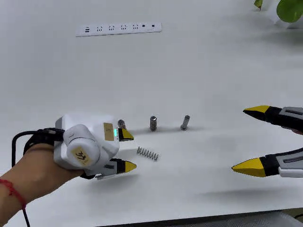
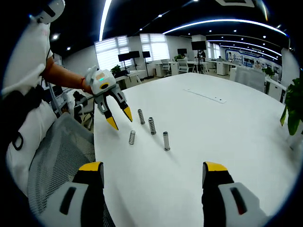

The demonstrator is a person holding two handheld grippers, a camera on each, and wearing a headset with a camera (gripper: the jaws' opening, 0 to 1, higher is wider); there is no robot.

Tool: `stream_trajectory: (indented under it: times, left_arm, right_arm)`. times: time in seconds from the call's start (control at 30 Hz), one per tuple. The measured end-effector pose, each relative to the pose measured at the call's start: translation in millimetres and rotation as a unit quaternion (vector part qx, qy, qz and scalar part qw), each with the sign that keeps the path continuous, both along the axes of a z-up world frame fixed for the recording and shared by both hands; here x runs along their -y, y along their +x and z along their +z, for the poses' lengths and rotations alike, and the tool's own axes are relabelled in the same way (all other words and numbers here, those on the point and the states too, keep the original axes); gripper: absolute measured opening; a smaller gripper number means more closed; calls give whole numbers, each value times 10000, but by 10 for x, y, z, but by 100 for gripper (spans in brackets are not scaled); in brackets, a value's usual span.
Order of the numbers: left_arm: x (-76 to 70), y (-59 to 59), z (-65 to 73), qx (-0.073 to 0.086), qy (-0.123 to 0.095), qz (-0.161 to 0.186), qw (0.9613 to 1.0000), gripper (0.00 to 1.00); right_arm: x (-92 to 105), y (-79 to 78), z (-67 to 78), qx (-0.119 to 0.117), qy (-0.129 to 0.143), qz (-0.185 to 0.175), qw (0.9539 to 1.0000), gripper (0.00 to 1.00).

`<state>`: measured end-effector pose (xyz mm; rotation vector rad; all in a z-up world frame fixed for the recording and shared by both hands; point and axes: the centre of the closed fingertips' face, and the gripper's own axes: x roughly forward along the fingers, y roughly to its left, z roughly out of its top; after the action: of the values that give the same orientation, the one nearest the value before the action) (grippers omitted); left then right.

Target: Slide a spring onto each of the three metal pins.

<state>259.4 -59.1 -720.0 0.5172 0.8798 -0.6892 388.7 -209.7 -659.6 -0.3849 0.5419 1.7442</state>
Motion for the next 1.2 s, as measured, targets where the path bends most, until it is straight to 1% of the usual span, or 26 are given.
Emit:
stream_trajectory:
  times: [0.03, 0.07, 0.1, 0.13, 0.17, 0.23, 0.37, 0.4, 0.47, 0.5, 0.57, 0.63, 0.73, 0.77, 0.87, 0.97, 1.03, 1.13, 1.2]
  left_arm:
    - [9, 23, -29, -7, 17, 41, 10000, 28]
    - [37, 49, -68, -43, -6, 64, 10000, 27]
    - [49, 53, -101, -93, 17, 58, 9999, 27]
    - [42, 53, -148, -152, 149, 12, 9998, 26]
    - [45, 75, -166, -137, 178, 27, 9997, 25]
    - [62, 103, -188, -163, 175, 52, 9997, 25]
    - [44, 110, -281, -255, 360, 15, 9990, 24]
    - [42, 104, -310, -303, 427, -22, 9986, 24]
    - [39, 96, -335, -341, 520, -86, 9980, 23]
    - [44, 99, -345, -356, 530, -85, 9979, 22]
    - [69, 94, -341, -390, 446, -42, 9982, 19]
    - [84, 82, -346, -399, 482, -74, 9980, 16]
    - [98, 61, -356, -424, 460, -50, 9980, 12]
    - [92, 69, -348, -390, 461, -16, 9982, 12]
    - [90, 58, -343, -395, 496, -30, 9980, 12]
    - [83, 63, -340, -455, 428, 121, 9980, 12]
    - [82, 63, -339, -463, 400, 186, 9980, 11]
    - [76, 64, -332, -479, 304, 373, 9977, 11]
    - [72, 63, -336, -479, 250, 437, 9976, 10]
  right_arm:
    - [14, 1, -7, -7, 6, -25, 10000, 86]
    - [35, 0, -15, -22, 15, -64, 10000, 86]
    - [46, 0, -19, -39, 28, -95, 9999, 86]
    - [61, -6, -25, -64, 47, -135, 9999, 86]
    - [73, -7, -31, -75, 56, -159, 9998, 86]
    - [107, -37, -15, -102, 65, -215, 9997, 86]
    - [160, -36, -71, -146, 74, -261, 9995, 86]
    - [180, -40, -82, -157, 74, -267, 9995, 86]
    - [206, -39, -96, -167, 70, -267, 9995, 87]
    - [227, -33, -103, -151, 63, -264, 9995, 87]
    - [250, -40, -100, -131, 67, -265, 9995, 88]
    - [261, -13, -114, -116, 39, -276, 9995, 88]
    - [268, 6, -109, -107, 54, -308, 9995, 88]
    - [263, 5, -104, -102, 68, -321, 9994, 87]
    - [250, 6, -101, -106, 93, -346, 9993, 87]
    - [222, -24, -97, -109, 106, -342, 9993, 87]
    - [213, -29, -100, -121, 112, -340, 9993, 87]
    - [192, -63, -90, -122, 109, -328, 9993, 87]
    - [198, -55, -85, -133, 117, -331, 9993, 87]
